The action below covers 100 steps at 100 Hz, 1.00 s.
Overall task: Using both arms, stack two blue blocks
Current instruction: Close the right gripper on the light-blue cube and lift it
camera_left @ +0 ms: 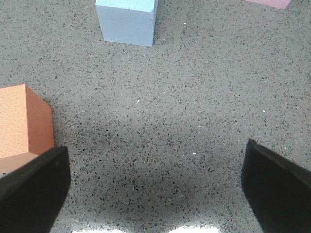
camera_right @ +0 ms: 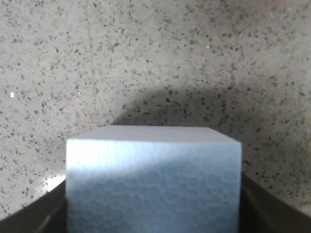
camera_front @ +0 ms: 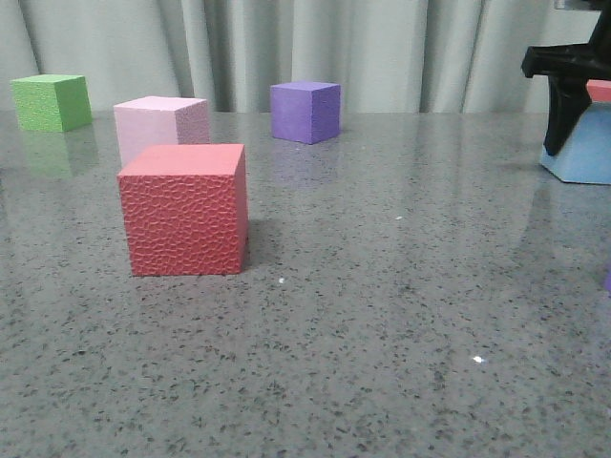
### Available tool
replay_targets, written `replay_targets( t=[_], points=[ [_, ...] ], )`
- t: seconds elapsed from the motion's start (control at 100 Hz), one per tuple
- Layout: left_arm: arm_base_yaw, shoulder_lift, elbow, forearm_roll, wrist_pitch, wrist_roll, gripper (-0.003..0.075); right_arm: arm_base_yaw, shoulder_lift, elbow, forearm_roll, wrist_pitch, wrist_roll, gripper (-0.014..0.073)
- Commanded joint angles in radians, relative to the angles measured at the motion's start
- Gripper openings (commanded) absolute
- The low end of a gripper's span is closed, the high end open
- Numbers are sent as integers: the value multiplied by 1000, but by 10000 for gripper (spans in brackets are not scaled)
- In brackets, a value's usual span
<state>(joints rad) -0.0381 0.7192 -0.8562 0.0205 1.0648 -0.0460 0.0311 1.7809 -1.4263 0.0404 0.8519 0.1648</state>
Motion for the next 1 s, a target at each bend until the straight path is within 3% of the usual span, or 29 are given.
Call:
replay_targets(
  t=[0.0,0.25,0.47,0.99],
  points=[
    [2,4,-38,-10,-52,1,683,-5,-49,-39,-5,-8,-2,400],
    [2,4,-38,-10,-52,1,683,8,-60,-150,-3,129,-2,400],
    [2,4,-38,-13,-52,1,683,91,-72,-265,24,223,-2,400],
    [2,4,-38,-13,-52,1,683,329,-42,-294,63,144,113,400]
  ],
)
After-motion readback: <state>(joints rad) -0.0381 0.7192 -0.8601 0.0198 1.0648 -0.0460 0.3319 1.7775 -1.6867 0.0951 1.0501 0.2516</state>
